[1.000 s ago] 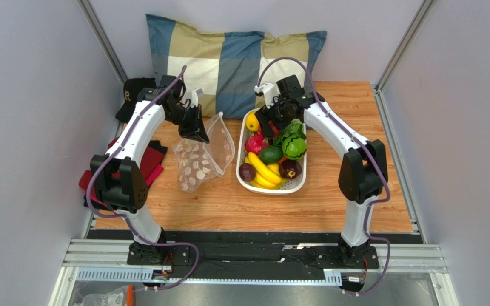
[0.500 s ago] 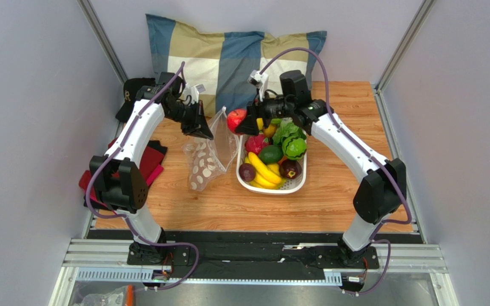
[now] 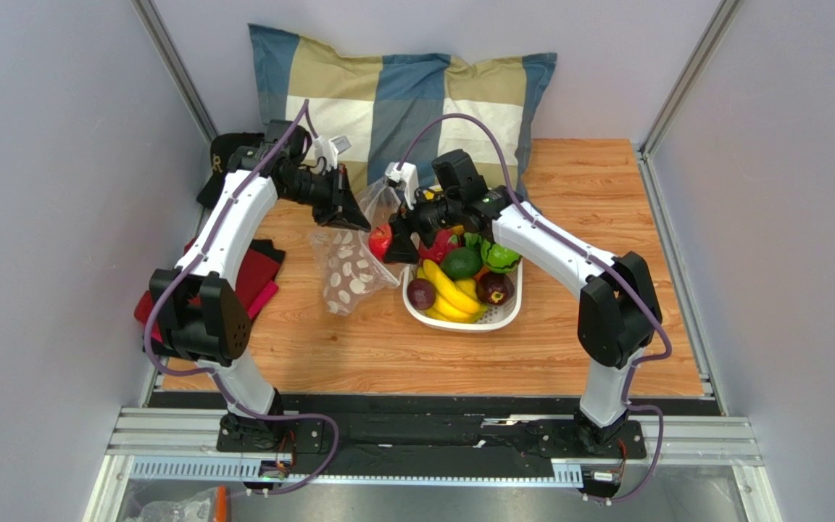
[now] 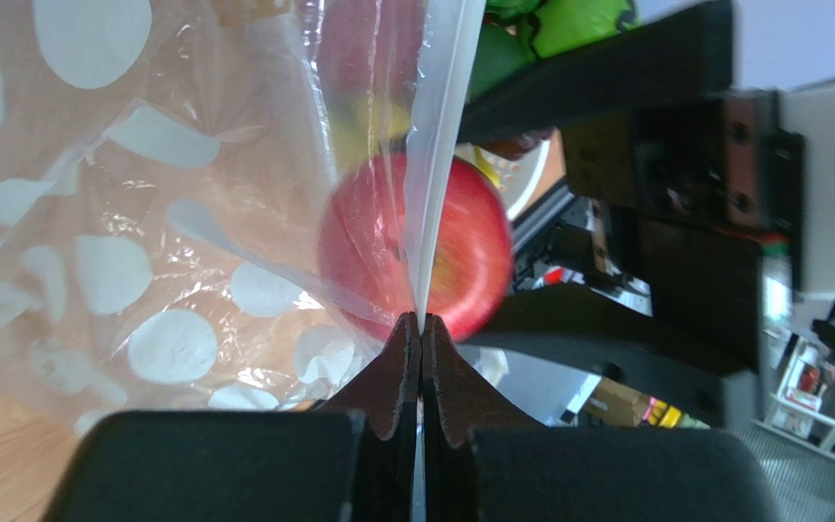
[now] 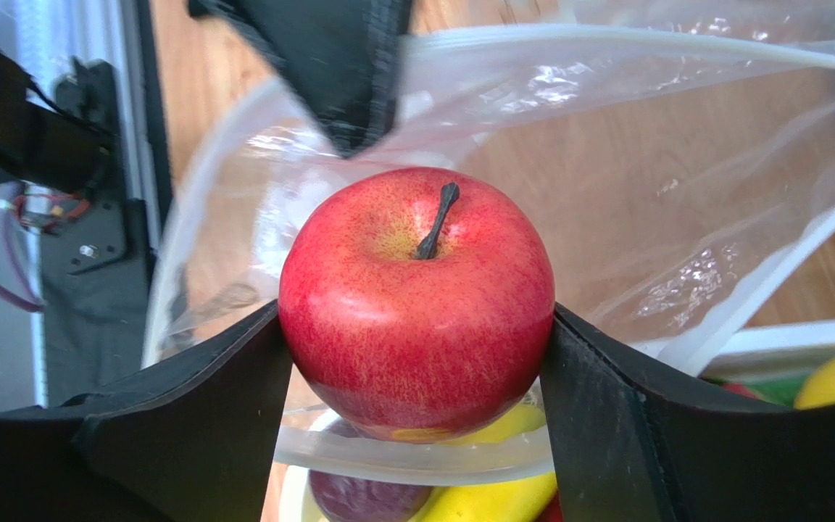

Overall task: Place the food in the zip-top bag and seal the zipper
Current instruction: Place the fake fruit in the zipper food storage bag, then pick up the fake fruit from the bin, then place the fake fruit in the zipper food storage bag, then pick up the fake fruit from the bin.

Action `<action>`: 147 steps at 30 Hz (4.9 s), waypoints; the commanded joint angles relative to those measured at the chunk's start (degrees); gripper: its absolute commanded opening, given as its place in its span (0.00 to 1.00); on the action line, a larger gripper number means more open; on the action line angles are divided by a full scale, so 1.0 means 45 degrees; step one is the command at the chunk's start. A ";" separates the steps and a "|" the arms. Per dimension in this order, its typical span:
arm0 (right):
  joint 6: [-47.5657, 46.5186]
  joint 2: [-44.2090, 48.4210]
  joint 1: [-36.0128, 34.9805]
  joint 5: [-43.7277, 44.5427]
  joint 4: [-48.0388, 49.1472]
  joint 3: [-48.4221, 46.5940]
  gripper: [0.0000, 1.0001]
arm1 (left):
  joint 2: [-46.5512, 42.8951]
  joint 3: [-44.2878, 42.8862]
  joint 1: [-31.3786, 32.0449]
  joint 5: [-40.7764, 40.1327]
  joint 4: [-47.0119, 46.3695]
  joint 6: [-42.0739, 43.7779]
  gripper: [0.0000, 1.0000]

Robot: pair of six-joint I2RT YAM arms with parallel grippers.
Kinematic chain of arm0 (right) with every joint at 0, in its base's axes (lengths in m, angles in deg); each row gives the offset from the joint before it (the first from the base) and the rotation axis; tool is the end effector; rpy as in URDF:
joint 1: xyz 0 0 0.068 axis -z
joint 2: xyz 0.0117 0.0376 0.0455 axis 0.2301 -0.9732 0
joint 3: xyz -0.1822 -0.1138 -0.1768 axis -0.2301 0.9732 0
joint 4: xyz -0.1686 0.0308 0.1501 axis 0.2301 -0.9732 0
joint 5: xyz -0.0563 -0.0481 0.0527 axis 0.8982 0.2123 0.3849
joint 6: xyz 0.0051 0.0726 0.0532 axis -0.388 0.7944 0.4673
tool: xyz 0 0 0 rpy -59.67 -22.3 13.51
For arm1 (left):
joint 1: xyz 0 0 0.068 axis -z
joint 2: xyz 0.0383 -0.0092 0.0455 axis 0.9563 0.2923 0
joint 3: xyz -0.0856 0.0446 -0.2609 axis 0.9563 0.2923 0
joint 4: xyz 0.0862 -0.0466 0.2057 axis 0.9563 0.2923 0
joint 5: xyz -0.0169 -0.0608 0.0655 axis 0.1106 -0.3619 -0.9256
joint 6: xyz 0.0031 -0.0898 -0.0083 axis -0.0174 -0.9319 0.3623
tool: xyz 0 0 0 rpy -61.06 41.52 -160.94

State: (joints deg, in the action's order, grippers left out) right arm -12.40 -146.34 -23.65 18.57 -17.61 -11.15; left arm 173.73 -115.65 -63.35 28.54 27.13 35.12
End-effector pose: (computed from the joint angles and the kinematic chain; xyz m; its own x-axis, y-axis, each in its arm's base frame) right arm 0.2971 0.2897 0.2907 -0.3263 -0.4420 -0.8355 -0.9429 0.2141 0.2550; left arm 0.3153 -0.1118 0.3133 -0.9654 -0.0358 -0.2585 0.1727 0.6550 -0.7356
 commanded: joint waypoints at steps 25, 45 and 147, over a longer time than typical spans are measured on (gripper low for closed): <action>-0.2176 0.4310 0.1120 0.1595 -0.2321 0.1444 1.00 | -0.0454 -0.0438 0.0141 0.0178 -0.0800 -0.0382 0.00; -0.4031 0.4197 0.4246 0.4895 -0.5857 0.2050 1.00 | -0.0141 -0.0241 0.0199 -0.0076 -0.1230 -0.0715 0.00; 0.1439 -0.2699 0.4383 0.6204 -0.1972 -0.4435 0.97 | -0.0082 -0.0183 0.0199 0.0608 -0.1074 -0.0442 0.00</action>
State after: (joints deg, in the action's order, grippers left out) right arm -8.53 -157.21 -3.21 44.10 -33.21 -28.62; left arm 173.63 -116.70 -62.63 30.83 23.63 33.50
